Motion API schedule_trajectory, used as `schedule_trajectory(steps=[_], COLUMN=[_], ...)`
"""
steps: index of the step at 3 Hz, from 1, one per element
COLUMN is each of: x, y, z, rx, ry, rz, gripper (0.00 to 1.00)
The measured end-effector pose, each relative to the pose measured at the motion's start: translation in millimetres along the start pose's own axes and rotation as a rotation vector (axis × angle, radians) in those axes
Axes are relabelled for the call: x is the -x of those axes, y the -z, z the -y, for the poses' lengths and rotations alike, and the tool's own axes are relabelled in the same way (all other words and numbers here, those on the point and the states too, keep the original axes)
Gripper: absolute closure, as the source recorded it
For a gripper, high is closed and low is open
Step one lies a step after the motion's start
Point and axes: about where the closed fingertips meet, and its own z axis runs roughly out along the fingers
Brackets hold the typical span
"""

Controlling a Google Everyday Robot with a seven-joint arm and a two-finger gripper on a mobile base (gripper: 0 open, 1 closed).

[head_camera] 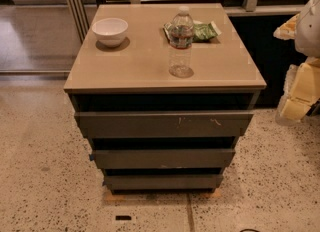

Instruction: Open middle drawer

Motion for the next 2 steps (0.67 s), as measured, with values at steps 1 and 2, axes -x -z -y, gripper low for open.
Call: schedule_trajectory(steps=[1,2], x=[-4,-10], y=[-16,-59], z=[-2,-3], rx=[0.006,0.059], ry=[0.006,0.008], rz=[0.011,0.062], gripper=[0.00,0.00])
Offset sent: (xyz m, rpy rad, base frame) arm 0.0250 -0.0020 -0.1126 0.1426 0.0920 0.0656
